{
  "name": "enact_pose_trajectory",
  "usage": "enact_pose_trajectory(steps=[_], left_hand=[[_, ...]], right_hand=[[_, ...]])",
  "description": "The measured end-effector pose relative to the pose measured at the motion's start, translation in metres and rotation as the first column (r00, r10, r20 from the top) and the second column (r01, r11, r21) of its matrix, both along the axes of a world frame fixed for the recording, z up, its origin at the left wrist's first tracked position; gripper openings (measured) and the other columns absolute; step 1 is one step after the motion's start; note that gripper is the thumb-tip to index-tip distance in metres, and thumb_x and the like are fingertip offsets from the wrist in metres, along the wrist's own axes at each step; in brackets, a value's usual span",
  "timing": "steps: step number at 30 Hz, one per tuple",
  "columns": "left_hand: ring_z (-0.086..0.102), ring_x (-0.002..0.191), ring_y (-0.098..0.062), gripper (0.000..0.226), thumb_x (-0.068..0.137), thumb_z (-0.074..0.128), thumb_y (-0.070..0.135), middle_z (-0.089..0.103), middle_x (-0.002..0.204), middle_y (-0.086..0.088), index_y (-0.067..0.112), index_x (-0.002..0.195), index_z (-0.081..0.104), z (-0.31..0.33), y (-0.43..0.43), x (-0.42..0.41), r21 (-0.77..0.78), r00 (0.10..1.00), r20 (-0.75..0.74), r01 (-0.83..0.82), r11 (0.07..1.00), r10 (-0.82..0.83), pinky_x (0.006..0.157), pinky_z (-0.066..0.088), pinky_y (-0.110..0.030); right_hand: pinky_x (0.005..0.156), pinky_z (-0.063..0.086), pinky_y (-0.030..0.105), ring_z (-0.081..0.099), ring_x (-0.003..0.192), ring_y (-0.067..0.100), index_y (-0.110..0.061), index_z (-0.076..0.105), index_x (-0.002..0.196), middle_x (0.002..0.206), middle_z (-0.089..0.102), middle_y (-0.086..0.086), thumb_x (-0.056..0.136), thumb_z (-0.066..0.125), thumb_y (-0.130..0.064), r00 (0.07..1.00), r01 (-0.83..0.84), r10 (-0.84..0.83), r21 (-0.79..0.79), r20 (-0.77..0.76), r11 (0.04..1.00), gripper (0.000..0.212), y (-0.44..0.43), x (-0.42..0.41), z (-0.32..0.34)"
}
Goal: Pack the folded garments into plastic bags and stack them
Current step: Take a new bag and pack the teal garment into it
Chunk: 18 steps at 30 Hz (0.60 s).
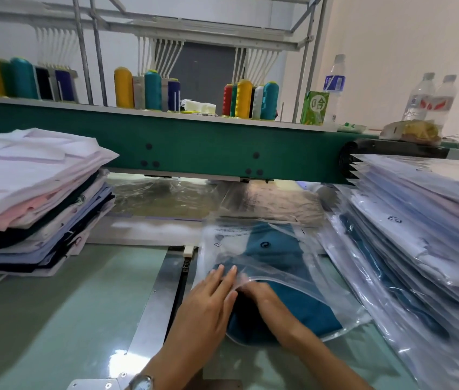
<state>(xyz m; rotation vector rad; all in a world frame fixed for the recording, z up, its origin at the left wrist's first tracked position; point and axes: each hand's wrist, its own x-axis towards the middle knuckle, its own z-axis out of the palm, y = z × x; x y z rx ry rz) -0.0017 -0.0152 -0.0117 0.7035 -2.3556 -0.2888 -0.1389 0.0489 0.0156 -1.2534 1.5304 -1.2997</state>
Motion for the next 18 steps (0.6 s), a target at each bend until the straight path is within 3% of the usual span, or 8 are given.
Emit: enact_pose_trajectory(steps=[1, 2, 4, 5, 8, 11, 15, 18], left_hand=[[0.018, 0.147, -0.003, 0.051, 0.103, 0.025, 0.044, 0.024, 0.158, 0.010, 0.031, 0.151, 0.014, -0.001, -0.001, 0.000, -0.011, 1.000, 0.018, -0.014, 1.000, 0.014, 0.120, 0.020, -0.024], [0.016, 0.147, -0.003, 0.053, 0.104, 0.029, 0.042, 0.020, 0.159, 0.011, 0.031, 0.152, 0.010, -0.003, -0.003, 0.001, -0.021, 0.999, 0.041, -0.030, 0.999, 0.030, 0.120, 0.015, -0.020], [0.010, 0.148, -0.002, 0.061, 0.104, 0.036, 0.034, 0.012, 0.161, 0.013, 0.031, 0.151, -0.002, -0.008, -0.005, 0.003, -0.039, 0.995, 0.084, -0.052, 0.998, 0.055, 0.117, 0.001, -0.012], [0.008, 0.148, -0.003, 0.066, 0.102, 0.039, 0.028, 0.008, 0.162, 0.014, 0.032, 0.149, -0.007, -0.009, -0.006, 0.004, -0.044, 0.992, 0.104, -0.065, 0.997, 0.070, 0.114, -0.003, -0.012], [0.006, 0.149, -0.005, 0.076, 0.100, 0.045, 0.015, 0.004, 0.162, 0.014, 0.035, 0.144, -0.014, -0.011, -0.007, 0.006, -0.053, 0.979, 0.159, -0.122, 0.991, 0.129, 0.112, -0.006, -0.015], [-0.001, 0.149, -0.004, 0.085, 0.096, 0.045, 0.001, -0.001, 0.162, 0.016, 0.034, 0.151, -0.011, -0.008, -0.006, 0.004, -0.066, 0.959, 0.232, -0.155, 0.986, 0.166, 0.108, -0.011, -0.014], [0.000, 0.150, -0.005, 0.091, 0.089, 0.042, -0.011, 0.002, 0.162, 0.016, 0.033, 0.153, -0.006, -0.005, -0.003, 0.006, -0.048, 0.959, 0.233, -0.153, 0.987, 0.160, 0.116, 0.004, -0.016], [0.002, 0.149, -0.004, 0.085, 0.092, 0.040, -0.005, 0.002, 0.162, 0.015, 0.030, 0.154, -0.006, -0.002, 0.000, 0.005, -0.034, 0.966, 0.221, -0.133, 0.991, 0.137, 0.114, -0.006, -0.015]], right_hand=[[0.101, 0.044, 0.035, 0.062, 0.110, 0.011, -0.019, 0.071, 0.110, 0.113, 0.070, -0.001, 0.101, 0.040, -0.031, 0.996, 0.093, -0.093, -0.021, -0.003, 0.995, 0.034, 0.006, -0.005, 0.000], [0.105, 0.040, 0.037, 0.058, 0.116, 0.011, -0.020, 0.067, 0.116, 0.120, 0.067, -0.001, 0.103, 0.036, -0.029, 0.974, 0.181, -0.184, -0.030, -0.131, 0.983, 0.035, 0.013, -0.010, 0.000], [0.116, 0.024, 0.043, 0.035, 0.139, 0.024, -0.019, 0.045, 0.140, 0.147, 0.042, 0.009, 0.105, 0.024, -0.025, 0.717, 0.234, -0.143, 0.043, -0.682, 0.971, 0.041, 0.028, -0.021, -0.011], [0.120, 0.011, 0.046, 0.014, 0.147, 0.028, -0.022, 0.026, 0.151, 0.158, 0.020, 0.010, 0.106, 0.018, -0.028, 0.562, 0.255, -0.032, 0.136, -0.826, 0.957, 0.046, 0.035, -0.027, -0.019], [0.118, -0.013, 0.048, -0.019, 0.147, 0.028, -0.040, -0.002, 0.153, 0.161, -0.014, 0.009, 0.102, 0.007, -0.049, 0.559, 0.347, 0.110, 0.353, -0.822, 0.869, 0.052, 0.043, -0.035, -0.032], [0.116, -0.016, 0.051, -0.019, 0.146, 0.030, -0.042, -0.005, 0.151, 0.160, -0.012, 0.014, 0.100, 0.004, -0.053, 0.516, 0.365, 0.164, 0.389, -0.841, 0.846, 0.053, 0.040, -0.050, -0.034], [0.115, -0.013, 0.056, -0.015, 0.147, 0.035, -0.044, -0.004, 0.150, 0.160, -0.008, 0.017, 0.103, 0.007, -0.042, 0.464, 0.425, 0.241, 0.453, -0.852, 0.784, 0.049, 0.037, -0.077, -0.037], [0.117, -0.004, 0.054, -0.003, 0.148, 0.034, -0.031, 0.014, 0.153, 0.161, 0.003, 0.017, 0.103, 0.009, -0.043, 0.414, 0.547, 0.222, 0.437, -0.883, 0.714, 0.052, 0.021, -0.083, -0.026]])
